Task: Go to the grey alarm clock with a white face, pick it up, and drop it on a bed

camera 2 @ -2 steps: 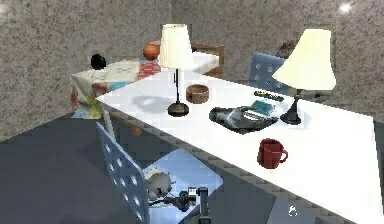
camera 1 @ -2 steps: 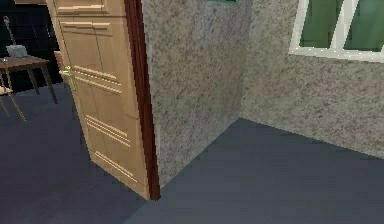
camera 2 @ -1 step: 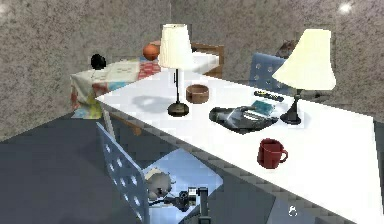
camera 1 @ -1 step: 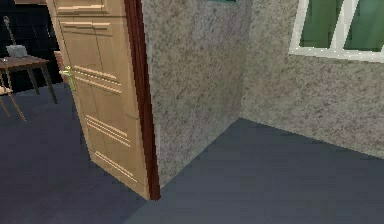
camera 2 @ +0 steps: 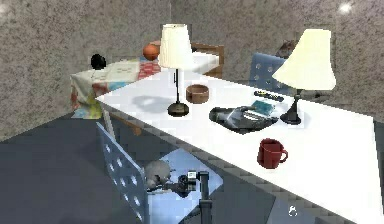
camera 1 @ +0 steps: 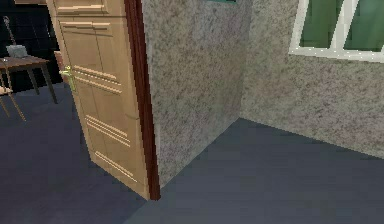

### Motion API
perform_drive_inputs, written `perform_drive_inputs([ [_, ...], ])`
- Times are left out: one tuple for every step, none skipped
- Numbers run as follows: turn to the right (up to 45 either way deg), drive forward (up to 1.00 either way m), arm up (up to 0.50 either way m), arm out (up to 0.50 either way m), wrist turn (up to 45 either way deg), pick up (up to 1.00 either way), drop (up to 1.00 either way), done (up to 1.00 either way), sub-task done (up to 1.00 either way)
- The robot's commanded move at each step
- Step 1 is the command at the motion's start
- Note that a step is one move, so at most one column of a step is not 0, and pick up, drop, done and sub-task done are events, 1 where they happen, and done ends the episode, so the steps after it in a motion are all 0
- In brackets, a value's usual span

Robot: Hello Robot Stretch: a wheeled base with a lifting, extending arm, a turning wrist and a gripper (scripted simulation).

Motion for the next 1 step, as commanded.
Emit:
perform_drive_inputs([
  [0.0,0.0,0.5,0.0,0.0,0.0,0.0,0.0,0.0],
])
